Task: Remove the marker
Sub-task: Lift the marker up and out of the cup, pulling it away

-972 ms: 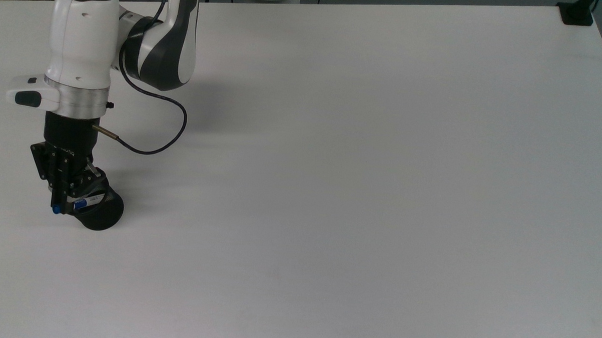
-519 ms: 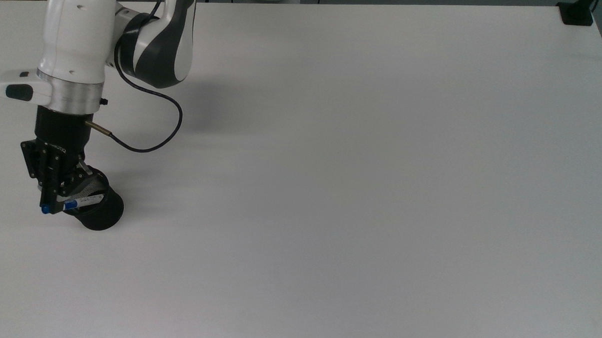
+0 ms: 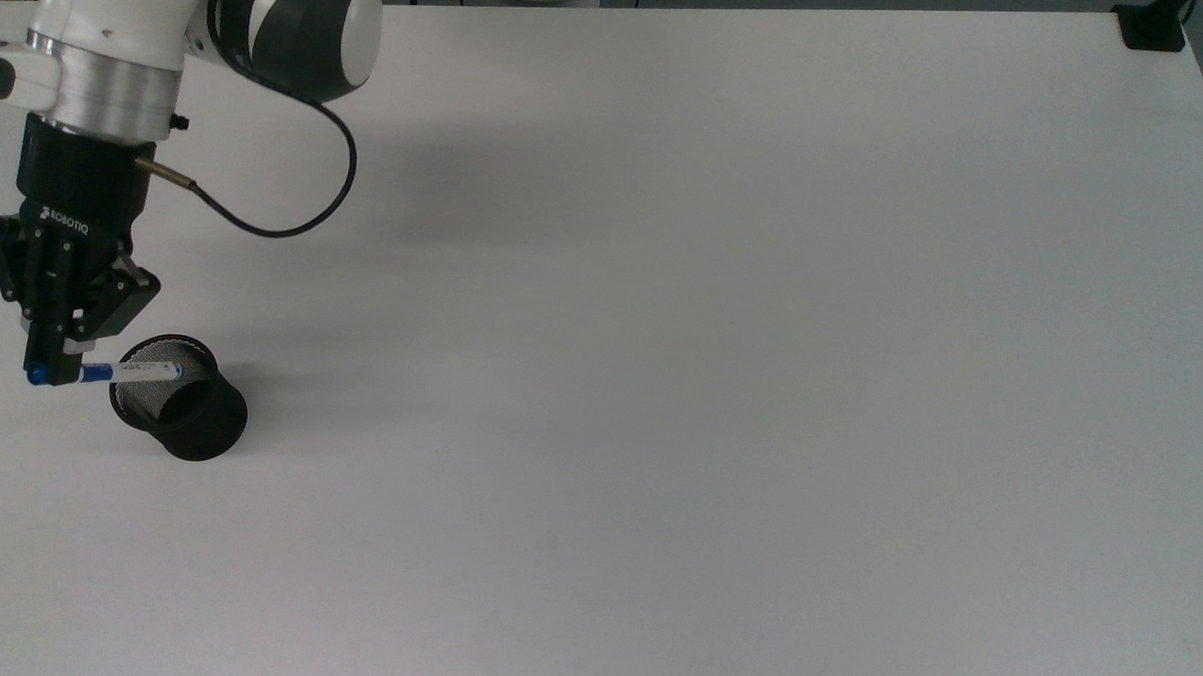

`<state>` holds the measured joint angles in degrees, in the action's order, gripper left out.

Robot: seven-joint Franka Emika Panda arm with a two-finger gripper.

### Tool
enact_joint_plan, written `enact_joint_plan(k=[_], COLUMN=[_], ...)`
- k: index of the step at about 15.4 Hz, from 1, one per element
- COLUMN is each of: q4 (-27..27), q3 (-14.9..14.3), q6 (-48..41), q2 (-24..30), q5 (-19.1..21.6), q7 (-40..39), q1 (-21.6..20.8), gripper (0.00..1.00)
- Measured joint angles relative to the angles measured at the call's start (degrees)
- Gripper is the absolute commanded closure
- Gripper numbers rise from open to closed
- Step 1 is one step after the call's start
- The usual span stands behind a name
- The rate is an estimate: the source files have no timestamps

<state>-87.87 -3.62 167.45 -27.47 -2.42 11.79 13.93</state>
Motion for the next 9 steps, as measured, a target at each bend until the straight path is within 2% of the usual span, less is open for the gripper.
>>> enact_joint_plan(k=[4,9], q4=[-0.06,-0.47], q3=[2.02,6.02], q6=[-7.62,-19.07], q2=[1.52,1.48], q5=[-0.04,-0.08], q7=[-0.49,-8.81], q1=[-0.23,-1.13], gripper=[0.94,0.94])
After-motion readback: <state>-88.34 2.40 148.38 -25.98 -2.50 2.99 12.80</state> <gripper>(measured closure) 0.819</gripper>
